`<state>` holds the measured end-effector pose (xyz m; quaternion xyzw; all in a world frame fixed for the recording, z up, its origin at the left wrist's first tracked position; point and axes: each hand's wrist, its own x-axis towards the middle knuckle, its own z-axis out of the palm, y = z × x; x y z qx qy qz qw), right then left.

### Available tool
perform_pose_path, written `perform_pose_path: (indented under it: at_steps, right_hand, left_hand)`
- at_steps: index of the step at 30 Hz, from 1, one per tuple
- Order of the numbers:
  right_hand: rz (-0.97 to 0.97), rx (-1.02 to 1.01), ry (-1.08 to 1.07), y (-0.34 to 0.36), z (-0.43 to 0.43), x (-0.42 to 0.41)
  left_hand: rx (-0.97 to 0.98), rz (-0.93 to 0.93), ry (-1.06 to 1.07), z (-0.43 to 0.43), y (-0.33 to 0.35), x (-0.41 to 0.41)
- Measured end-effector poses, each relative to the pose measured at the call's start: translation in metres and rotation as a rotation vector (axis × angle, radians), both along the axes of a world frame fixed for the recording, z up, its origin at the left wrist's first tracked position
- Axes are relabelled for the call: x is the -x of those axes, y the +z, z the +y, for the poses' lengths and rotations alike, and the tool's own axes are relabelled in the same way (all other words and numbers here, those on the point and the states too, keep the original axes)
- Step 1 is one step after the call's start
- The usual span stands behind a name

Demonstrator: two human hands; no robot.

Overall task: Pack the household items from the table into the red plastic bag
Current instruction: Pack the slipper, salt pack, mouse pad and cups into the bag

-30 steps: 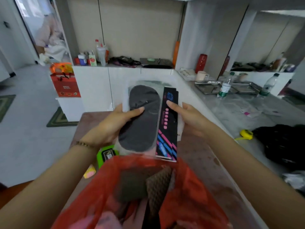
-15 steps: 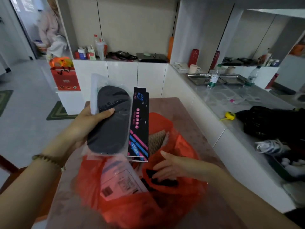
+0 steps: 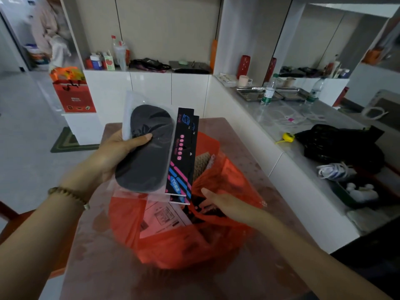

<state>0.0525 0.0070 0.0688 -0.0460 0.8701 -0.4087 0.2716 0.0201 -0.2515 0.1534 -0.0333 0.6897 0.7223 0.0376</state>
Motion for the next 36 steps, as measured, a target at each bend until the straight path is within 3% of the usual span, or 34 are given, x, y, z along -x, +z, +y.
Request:
perform_pose_path:
  at_steps: [3, 5, 9, 12, 15, 18, 24, 26, 33, 36]
  right_hand:
    - [-0.281, 0.255, 0.038, -0.011, -0.008, -0.005]
    - [-0.314, 0.495, 0.014, -0.005, -0.003, -0.007]
    - [0.021, 0.811, -0.16, 0.042, 0.036, 0.004]
    - [0.173, 0.975, -0.354, 0.082, 0.076, 0.01]
    - [0.193, 0.93, -0.407, 0.092, 0.092, 0.006]
    - [0.194, 0.871, -0.365, 0.09, 0.091, 0.001]
    - [0.185, 0.798, -0.314, 0.095, 0.087, 0.0]
    - [0.188, 0.797, -0.28, 0.096, 0.084, 0.003]
    - [0.179, 0.807, -0.206, 0.093, 0.082, 0.018]
    - [0.185, 0.739, -0.153, 0.093, 0.081, 0.028]
  left_hand:
    - [0.024, -0.001, -0.026, 0.001, -0.004, -0.001]
    - [0.042, 0.005, -0.062, -0.001, -0.004, -0.002]
    - [0.061, -0.016, -0.168, -0.004, -0.003, -0.003]
    - [0.096, -0.081, -0.359, -0.002, 0.002, -0.001]
    - [0.146, -0.219, -0.61, 0.011, 0.006, 0.009]
    - [0.318, -0.271, -0.735, 0.036, 0.002, 0.029]
    - [0.895, -0.157, -0.821, 0.088, -0.03, 0.086]
    - [0.972, -0.135, -0.826, 0.103, -0.033, 0.099]
    - [1.133, 0.098, -0.886, 0.157, -0.041, 0.099]
    - [1.454, 0.486, -0.725, 0.168, -0.056, 0.098]
